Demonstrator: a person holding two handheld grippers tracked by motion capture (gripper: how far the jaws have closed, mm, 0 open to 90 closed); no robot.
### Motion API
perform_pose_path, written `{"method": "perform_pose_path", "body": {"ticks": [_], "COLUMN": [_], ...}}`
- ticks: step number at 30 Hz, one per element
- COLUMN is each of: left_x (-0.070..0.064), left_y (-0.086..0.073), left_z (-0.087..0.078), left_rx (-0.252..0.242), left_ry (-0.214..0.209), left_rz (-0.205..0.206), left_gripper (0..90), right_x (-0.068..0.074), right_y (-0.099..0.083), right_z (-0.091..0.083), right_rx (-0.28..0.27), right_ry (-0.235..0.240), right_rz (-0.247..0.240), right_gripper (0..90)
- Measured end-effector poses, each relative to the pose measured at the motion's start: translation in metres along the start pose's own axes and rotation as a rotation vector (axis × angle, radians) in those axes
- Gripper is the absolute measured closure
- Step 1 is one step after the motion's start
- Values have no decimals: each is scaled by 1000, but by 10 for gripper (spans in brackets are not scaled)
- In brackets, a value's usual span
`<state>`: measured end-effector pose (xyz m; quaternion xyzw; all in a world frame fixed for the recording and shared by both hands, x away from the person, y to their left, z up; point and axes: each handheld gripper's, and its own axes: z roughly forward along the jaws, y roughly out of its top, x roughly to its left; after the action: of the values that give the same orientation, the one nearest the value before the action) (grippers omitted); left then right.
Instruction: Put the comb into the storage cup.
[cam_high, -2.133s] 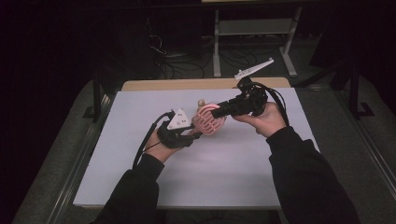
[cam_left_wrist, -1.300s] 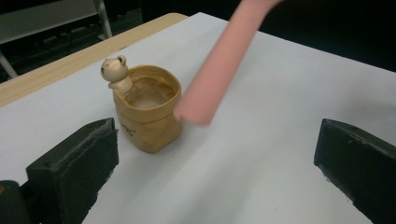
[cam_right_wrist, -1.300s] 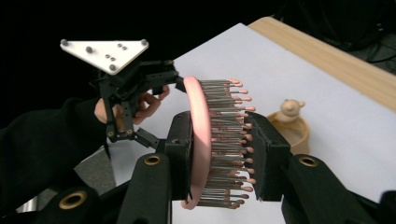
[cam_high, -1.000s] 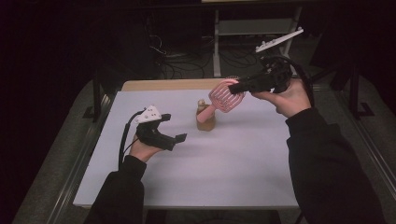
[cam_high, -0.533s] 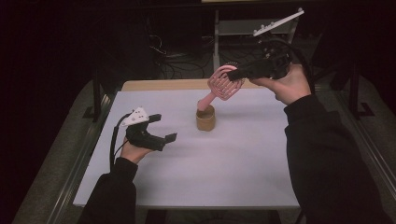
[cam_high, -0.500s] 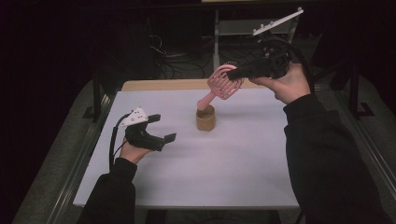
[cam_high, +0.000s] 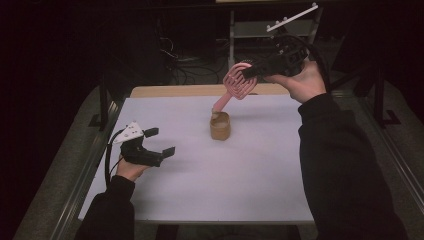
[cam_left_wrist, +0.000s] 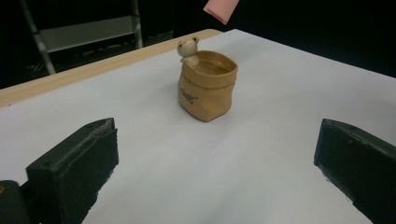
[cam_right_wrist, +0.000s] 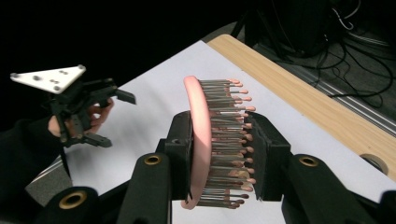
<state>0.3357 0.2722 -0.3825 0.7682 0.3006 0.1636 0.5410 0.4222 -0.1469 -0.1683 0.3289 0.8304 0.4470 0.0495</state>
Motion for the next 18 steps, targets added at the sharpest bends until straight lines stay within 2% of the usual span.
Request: {"method": "perform_pose_path", "body": {"ticks": [3, 10, 18], "left_x": [3, 6, 10], "left_y": [-7, -17, -24], "left_z": [-6, -12, -20], "left_rx": [-18, -25, -37], "left_ry": [5, -5, 12], "left_rz": [-8, -18, -28], "left_gripper": [0, 0, 0], "right_x": [-4, -11, -19], "right_y": [0, -3, -10], "right_z": [2, 8, 15], "right_rx": [0, 4, 19], "right_ry": [-4, -12, -13], "right_rz": [7, 26, 51], "right_gripper": [633, 633, 633]}}
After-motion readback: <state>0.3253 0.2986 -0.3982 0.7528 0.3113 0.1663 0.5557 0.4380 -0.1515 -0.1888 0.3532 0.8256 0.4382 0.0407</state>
